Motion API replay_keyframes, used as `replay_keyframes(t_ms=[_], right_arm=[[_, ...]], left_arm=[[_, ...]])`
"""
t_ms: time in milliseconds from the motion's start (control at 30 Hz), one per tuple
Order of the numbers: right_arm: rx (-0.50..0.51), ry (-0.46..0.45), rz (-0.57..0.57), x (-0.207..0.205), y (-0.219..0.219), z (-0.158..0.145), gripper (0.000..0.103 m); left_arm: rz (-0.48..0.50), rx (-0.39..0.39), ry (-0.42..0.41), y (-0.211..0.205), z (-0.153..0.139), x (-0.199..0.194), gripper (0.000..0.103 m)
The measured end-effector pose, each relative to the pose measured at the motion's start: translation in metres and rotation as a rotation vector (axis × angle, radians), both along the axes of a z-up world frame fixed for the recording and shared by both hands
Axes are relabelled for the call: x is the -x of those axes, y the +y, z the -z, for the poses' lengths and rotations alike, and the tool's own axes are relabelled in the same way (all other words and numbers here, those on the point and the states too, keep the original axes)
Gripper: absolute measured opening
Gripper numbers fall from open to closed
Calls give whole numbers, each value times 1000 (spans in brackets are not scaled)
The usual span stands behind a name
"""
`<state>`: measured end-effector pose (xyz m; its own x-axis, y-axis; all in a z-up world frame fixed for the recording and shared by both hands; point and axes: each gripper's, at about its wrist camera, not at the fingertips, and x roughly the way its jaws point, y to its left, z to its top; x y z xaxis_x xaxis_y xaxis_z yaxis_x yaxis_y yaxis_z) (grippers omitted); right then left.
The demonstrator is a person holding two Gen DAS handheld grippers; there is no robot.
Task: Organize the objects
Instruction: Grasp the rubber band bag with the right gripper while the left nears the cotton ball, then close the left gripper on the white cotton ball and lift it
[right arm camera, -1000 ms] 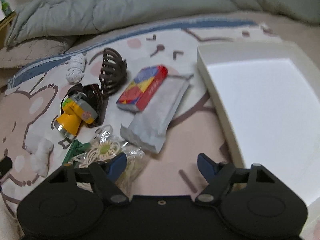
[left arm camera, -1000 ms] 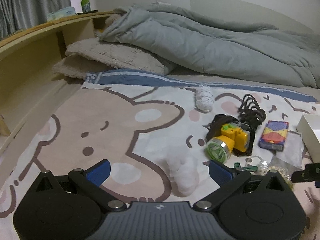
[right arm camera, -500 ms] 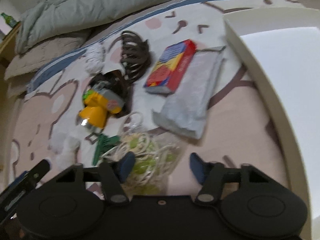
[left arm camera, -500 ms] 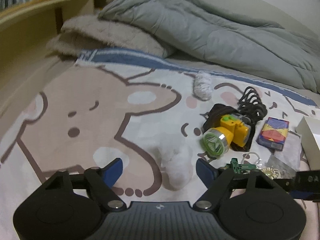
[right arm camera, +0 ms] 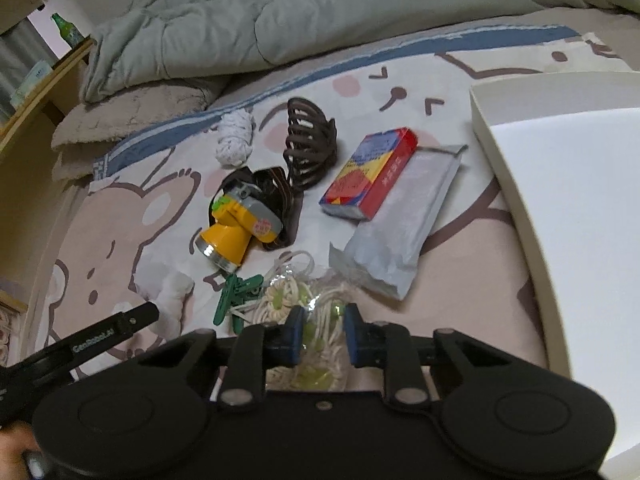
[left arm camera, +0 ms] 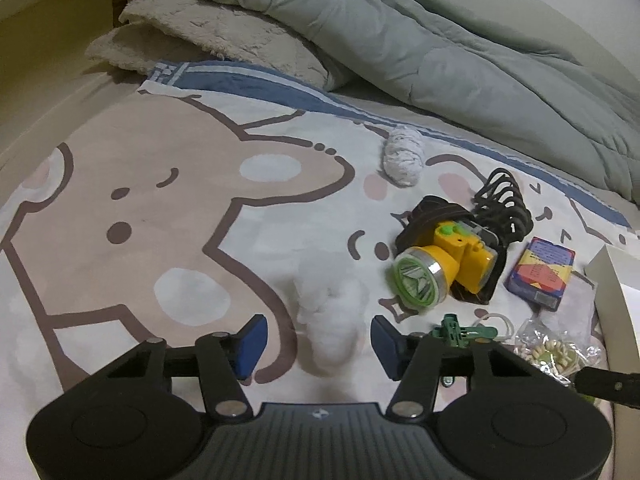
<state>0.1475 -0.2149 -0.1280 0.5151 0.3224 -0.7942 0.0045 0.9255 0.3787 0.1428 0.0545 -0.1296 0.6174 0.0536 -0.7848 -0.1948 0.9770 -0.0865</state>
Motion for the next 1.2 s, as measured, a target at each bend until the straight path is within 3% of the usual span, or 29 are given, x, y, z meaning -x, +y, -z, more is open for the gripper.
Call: replay_keyframes(t_ms=[100, 200, 333, 900, 1000, 1200], right_arm=[[2, -16, -13, 5, -4, -6, 22], [10, -22, -27, 9, -7, -11, 22], [36, -27, -48, 15, -9, -13, 22], [67, -105, -30, 29, -24, -37, 22], [70, -124, -25, 33, -25, -45, 22], [76, -153, -13, 45, -25, -58, 22]], left_arm=[[15, -32, 17, -8, 2, -2, 58], [53, -65, 42, -17, 4, -4, 49], [55, -52, 99, -21, 10, -6, 16], [13, -7, -12, -13, -27, 11, 11], [30, -42, -37, -14, -36, 17, 0], [20, -29, -62, -10, -53, 29, 0]])
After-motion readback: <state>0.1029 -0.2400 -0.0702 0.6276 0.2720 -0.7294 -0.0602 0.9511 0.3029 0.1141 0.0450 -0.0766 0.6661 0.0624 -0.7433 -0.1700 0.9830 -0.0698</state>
